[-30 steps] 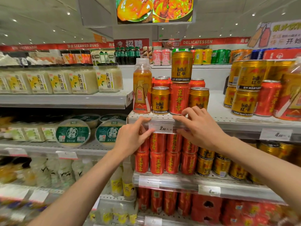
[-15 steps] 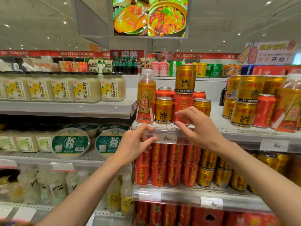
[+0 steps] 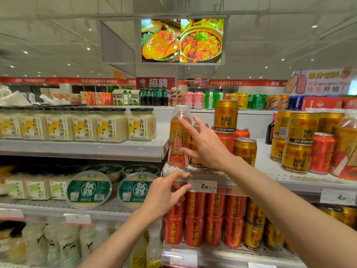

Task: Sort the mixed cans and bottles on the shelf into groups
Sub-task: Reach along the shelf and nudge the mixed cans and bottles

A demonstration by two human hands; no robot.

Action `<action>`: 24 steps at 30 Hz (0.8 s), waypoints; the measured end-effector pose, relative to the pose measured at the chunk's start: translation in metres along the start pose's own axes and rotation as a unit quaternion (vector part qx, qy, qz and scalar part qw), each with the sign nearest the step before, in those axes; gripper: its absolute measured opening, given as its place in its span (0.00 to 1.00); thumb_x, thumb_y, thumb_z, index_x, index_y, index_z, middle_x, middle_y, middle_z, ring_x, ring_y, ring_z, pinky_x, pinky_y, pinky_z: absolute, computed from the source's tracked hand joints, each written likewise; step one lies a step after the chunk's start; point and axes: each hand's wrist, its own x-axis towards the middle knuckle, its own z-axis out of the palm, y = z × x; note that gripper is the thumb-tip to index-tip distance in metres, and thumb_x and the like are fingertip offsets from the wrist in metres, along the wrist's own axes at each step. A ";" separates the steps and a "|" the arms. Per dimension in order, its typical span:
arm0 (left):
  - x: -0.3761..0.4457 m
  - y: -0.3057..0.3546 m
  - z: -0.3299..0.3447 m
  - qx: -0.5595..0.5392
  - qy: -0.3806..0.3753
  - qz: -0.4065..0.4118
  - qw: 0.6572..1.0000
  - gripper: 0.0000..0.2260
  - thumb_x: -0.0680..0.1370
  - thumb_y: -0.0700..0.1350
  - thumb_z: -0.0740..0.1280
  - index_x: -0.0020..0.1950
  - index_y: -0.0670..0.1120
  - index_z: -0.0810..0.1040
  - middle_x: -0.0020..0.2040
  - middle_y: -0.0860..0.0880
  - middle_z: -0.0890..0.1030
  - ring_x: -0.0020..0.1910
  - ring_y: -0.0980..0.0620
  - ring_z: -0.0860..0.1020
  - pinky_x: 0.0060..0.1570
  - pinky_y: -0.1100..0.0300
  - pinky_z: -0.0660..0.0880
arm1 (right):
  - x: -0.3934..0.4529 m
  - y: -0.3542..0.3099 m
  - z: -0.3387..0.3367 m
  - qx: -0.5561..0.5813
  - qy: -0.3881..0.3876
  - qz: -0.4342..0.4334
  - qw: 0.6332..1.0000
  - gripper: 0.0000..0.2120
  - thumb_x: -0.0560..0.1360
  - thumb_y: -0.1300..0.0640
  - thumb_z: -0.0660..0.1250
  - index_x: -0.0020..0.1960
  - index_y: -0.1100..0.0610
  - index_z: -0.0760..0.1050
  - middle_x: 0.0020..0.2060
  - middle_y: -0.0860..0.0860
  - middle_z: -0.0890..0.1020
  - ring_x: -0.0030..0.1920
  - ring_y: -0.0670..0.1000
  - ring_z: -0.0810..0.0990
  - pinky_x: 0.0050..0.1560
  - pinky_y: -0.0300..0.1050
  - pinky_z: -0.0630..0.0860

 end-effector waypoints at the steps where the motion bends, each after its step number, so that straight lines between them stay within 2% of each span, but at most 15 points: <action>1: 0.000 0.000 0.000 -0.002 -0.001 -0.001 1.000 0.13 0.79 0.56 0.70 0.63 0.57 0.77 0.35 0.53 0.87 0.33 0.63 0.83 0.44 0.60 0.83 | 0.000 0.000 0.004 -0.008 0.002 -0.009 1.000 0.45 0.75 0.39 0.70 0.81 0.40 0.45 0.82 0.59 0.50 0.74 0.62 0.68 0.74 0.59 0.62; 9: 0.001 -0.001 0.001 -0.007 0.010 0.008 1.000 0.12 0.79 0.55 0.71 0.61 0.55 0.78 0.34 0.52 0.87 0.31 0.61 0.83 0.42 0.58 0.83 | 0.002 0.005 0.015 0.032 0.021 -0.007 0.999 0.48 0.73 0.43 0.75 0.81 0.39 0.46 0.82 0.58 0.52 0.76 0.64 0.64 0.74 0.62 0.63; 15: 0.001 -0.001 0.002 0.002 0.019 0.017 1.000 0.12 0.79 0.53 0.71 0.61 0.54 0.78 0.33 0.52 0.86 0.31 0.59 0.83 0.41 0.56 0.83 | 0.002 0.007 0.014 0.046 0.025 -0.015 0.999 0.47 0.73 0.43 0.75 0.81 0.38 0.47 0.82 0.56 0.52 0.75 0.64 0.65 0.72 0.65 0.68; 18: 0.001 -0.001 0.002 0.004 0.024 0.024 0.999 0.12 0.79 0.53 0.71 0.61 0.54 0.77 0.34 0.52 0.86 0.31 0.59 0.83 0.41 0.57 0.82 | 0.002 0.006 0.016 0.029 0.028 -0.010 0.999 0.49 0.72 0.42 0.75 0.81 0.38 0.45 0.82 0.56 0.51 0.75 0.65 0.66 0.72 0.63 0.68; 22: 0.001 -0.001 0.002 0.009 0.022 0.024 0.999 0.11 0.79 0.53 0.72 0.60 0.54 0.78 0.34 0.52 0.86 0.32 0.59 0.83 0.40 0.60 0.81 | 0.002 0.005 0.014 0.033 0.024 -0.013 0.999 0.49 0.73 0.45 0.76 0.81 0.39 0.45 0.82 0.54 0.50 0.68 0.61 0.74 0.66 0.61 0.75; 24: 0.002 -0.002 0.003 0.014 0.023 0.025 0.999 0.11 0.79 0.54 0.72 0.60 0.54 0.78 0.35 0.53 0.86 0.33 0.59 0.83 0.40 0.63 0.80 | 0.000 0.005 0.009 0.044 0.014 -0.021 0.999 0.48 0.74 0.47 0.75 0.81 0.39 0.45 0.82 0.54 0.50 0.72 0.60 0.70 0.69 0.60 0.73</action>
